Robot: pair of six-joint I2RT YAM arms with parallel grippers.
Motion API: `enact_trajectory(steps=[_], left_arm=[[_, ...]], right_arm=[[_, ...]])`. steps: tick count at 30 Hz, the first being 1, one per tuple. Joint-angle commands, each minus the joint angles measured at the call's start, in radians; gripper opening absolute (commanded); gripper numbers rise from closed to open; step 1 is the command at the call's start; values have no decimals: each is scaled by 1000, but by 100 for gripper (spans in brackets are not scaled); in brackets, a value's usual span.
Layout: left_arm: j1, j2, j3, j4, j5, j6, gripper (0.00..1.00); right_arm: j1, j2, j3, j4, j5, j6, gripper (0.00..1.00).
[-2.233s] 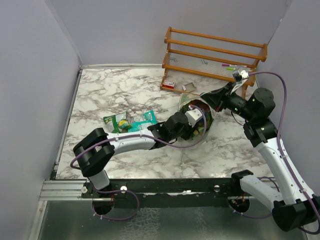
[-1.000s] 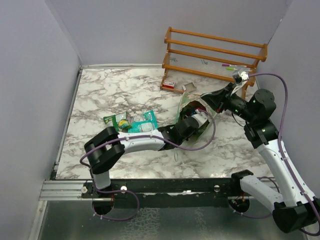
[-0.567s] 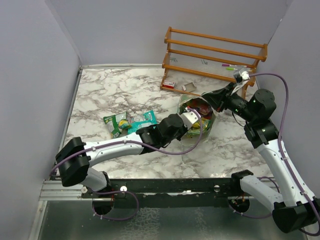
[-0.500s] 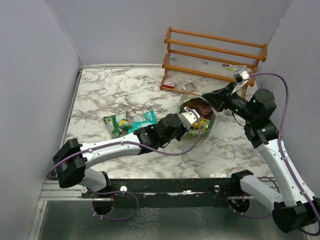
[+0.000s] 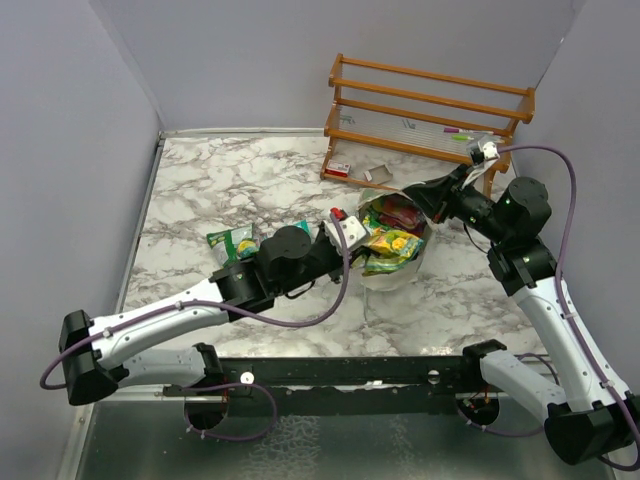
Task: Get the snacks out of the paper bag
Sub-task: Take out the snack from the paper bag, then place the snack at the center of the board.
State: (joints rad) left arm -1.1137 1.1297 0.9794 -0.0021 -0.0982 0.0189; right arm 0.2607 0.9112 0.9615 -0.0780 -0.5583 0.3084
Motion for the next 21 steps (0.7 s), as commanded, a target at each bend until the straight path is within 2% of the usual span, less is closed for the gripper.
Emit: enact_trajectory(steps=[1, 3, 6, 8, 12, 14, 17, 21], left_arm=[[0, -102, 32, -47, 31, 49, 0], [0, -142, 32, -62, -23, 70, 0], [0, -198, 20, -60, -197, 97, 0], [0, -221, 16, -48, -381, 120, 0], [4, -235, -24, 58, -837, 206, 0], [18, -227, -55, 127, -989, 260, 0], [64, -197, -51, 89, -1098, 198, 0], [219, -203, -30, -153, -1047, -87, 0]], right_arm=[[5, 0, -3, 31, 23, -9, 7], [4, 1, -10, 37, 27, -8, 7], [5, 5, -19, 46, 24, -5, 7], [5, 8, -23, 50, 15, -3, 7], [4, 11, -32, 53, 15, 0, 7], [4, 11, -34, 56, 16, 1, 7], [5, 14, -33, 58, 13, 2, 7], [5, 13, -32, 58, 10, 3, 7]])
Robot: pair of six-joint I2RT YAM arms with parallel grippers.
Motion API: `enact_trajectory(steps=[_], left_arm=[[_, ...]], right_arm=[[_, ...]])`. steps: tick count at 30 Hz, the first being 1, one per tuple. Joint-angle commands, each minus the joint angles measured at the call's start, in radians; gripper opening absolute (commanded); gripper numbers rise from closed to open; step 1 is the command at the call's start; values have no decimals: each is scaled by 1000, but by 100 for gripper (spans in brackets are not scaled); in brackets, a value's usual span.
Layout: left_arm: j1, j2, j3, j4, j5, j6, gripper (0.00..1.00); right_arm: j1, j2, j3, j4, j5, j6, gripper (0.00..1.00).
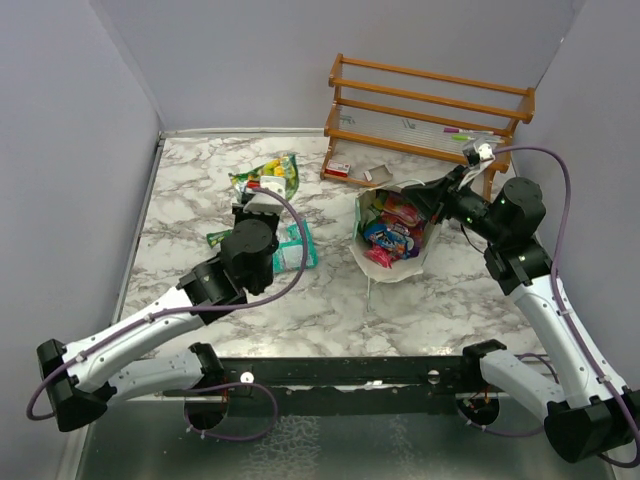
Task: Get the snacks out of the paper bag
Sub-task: Place the snack at the center of the board.
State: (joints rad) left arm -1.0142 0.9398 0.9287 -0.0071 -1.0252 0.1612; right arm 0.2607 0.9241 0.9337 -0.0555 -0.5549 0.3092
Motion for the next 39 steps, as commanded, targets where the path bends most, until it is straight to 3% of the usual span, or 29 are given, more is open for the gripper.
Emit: enact_trajectory(steps=[1, 5, 10, 15, 18, 27, 28, 32, 35, 37, 39], left_arm=[[174, -19, 18, -205, -79, -288, 0], [391, 1, 13, -284, 106, -353, 0], [667, 154, 85, -419, 322, -388, 0], [793, 272, 4, -338, 431, -430, 0], [884, 368, 37, -381, 509, -475, 0], [911, 495, 31, -375, 464, -459, 0], [917, 511, 36, -378, 474, -460, 6], [948, 563, 71, -417, 551, -474, 47], [957, 553, 99, -442, 625, -474, 57], [957, 515, 88, -417, 689, -451, 73], [957, 462, 76, -397, 746, -432, 80]], right_arm=[[4, 1, -4, 34, 6, 4, 7], [5, -7, -3, 26, 8, 0, 7], [4, -14, -1, 21, 14, -4, 7], [5, -17, -9, 26, 12, 1, 7], [5, -19, -11, 20, 10, 0, 7], [5, -54, -35, 24, 5, 15, 7], [4, -55, -37, 25, 1, 15, 7], [4, -63, -36, 23, -10, 16, 7], [5, -62, -30, 21, -15, 18, 7], [5, -62, -34, 23, -19, 23, 7], [5, -59, -41, 27, -27, 33, 7]])
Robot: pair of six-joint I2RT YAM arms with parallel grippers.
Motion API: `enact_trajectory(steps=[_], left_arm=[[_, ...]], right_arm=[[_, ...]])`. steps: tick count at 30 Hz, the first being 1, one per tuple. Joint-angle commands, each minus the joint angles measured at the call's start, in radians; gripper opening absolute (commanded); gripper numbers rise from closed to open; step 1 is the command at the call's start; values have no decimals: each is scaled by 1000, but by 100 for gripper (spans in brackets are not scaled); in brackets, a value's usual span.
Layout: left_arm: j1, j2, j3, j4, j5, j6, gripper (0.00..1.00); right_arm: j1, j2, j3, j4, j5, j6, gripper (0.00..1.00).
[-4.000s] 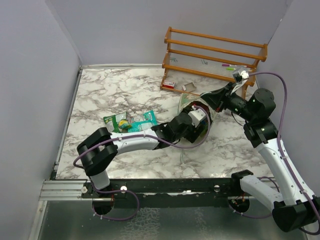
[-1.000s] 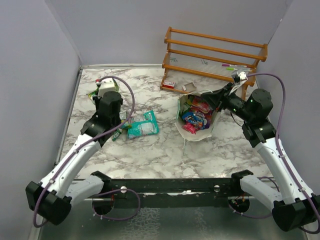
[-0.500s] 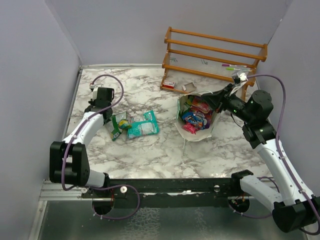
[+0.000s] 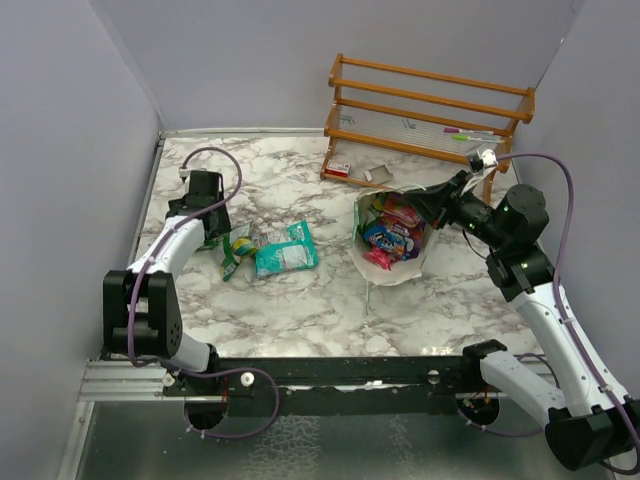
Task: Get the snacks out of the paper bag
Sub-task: Place the snack at the center of the board, then take out the snack from the paper bag.
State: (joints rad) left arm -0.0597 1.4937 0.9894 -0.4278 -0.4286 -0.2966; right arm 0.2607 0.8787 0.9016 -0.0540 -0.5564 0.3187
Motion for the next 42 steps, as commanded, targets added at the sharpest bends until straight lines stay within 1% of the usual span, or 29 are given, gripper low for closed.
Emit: enact_trajectory(steps=[1, 2, 3, 6, 10, 14, 18, 20, 22, 25, 27, 29, 31, 33, 37, 39, 42], left_arm=[[3, -119, 4, 44, 189, 35, 88], [3, -148, -11, 67, 229, 38, 95], [3, -172, -24, 83, 275, 39, 98], [-8, -238, -40, 111, 388, 44, 99], [-59, -351, -77, 142, 465, 27, 99], [-167, -452, -84, 187, 559, -26, 99], [-327, -465, -41, 215, 608, -78, 99], [-400, -447, -6, 207, 615, -83, 99], [-474, -429, 32, 182, 591, -64, 99], [-568, -403, 104, 109, 510, -6, 99], [-611, -399, 136, 69, 462, 15, 99], [-643, -416, 140, 70, 453, 18, 99], [-663, -449, 107, 117, 469, -9, 99], [-667, -504, 37, 211, 519, -50, 99], [-675, -563, -102, 407, 605, -137, 99], [-699, -569, -160, 461, 598, -166, 99], [-778, -547, -142, 451, 538, -173, 97]], right_arm=[[5, -12, -16, 28, -31, 28, 7], [5, -10, -19, 29, -35, 34, 7], [4, -7, -22, 30, -40, 40, 7], [5, -1, -29, 35, -53, 59, 7], [4, 26, -24, 32, -68, 76, 7], [5, 45, -13, 9, -70, 79, 7], [5, 67, -6, 13, -68, 88, 7], [4, 87, 10, 11, -103, 85, 7], [5, 107, 24, 12, -143, 78, 7], [5, 126, 51, -3, -198, 48, 7], [5, 138, 73, -22, -234, 23, 7], [5, 144, 85, -30, -273, 6, 7], [5, 137, 87, -30, -315, -8, 7], [5, 116, 72, -28, -336, -18, 7], [5, 68, 32, -13, -323, -29, 8], [5, 60, 28, -17, -310, -32, 8], [5, 65, 35, -12, -353, -30, 8]])
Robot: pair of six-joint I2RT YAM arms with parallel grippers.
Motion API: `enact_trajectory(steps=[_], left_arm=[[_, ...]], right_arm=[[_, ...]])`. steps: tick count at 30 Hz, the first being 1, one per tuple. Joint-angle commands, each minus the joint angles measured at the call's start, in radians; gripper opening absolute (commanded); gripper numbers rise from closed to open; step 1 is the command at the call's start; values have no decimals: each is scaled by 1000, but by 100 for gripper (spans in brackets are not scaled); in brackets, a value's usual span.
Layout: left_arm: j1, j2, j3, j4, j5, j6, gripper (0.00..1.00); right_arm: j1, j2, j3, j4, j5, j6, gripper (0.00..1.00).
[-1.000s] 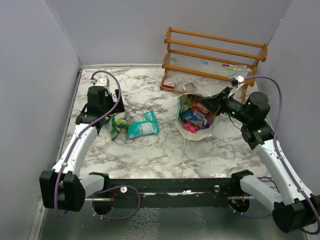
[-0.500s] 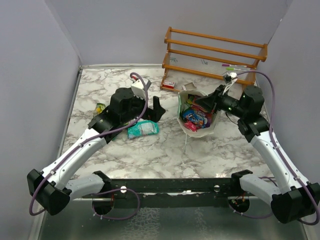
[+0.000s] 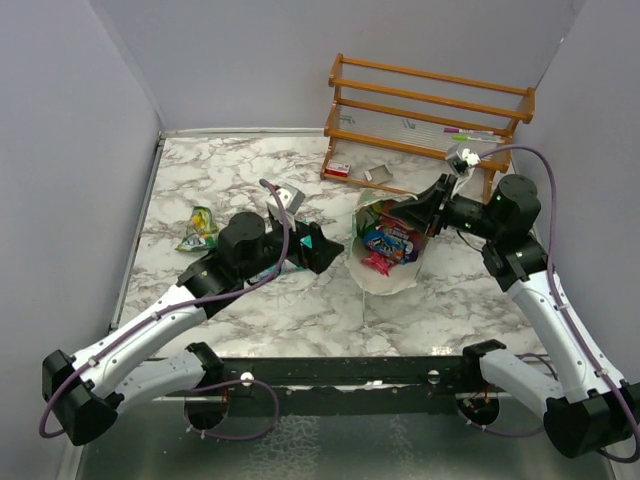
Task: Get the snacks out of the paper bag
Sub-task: Take out the snack from the paper bag.
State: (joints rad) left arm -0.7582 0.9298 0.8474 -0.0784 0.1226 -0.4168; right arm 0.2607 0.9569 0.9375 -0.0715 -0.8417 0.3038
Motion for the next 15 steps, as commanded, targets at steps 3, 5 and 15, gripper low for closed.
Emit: enact_trajectory(steps=[3, 5, 15], left_arm=[[-230, 48, 48, 62, -122, -5, 89], [-326, 68, 63, 44, -211, 31, 83], [-581, 322, 150, 41, -546, 163, 42]], right_arm=[[5, -20, -6, 22, -55, 8, 8], [5, -26, -20, 49, -40, 32, 8], [5, -25, 5, 59, -43, 44, 8]])
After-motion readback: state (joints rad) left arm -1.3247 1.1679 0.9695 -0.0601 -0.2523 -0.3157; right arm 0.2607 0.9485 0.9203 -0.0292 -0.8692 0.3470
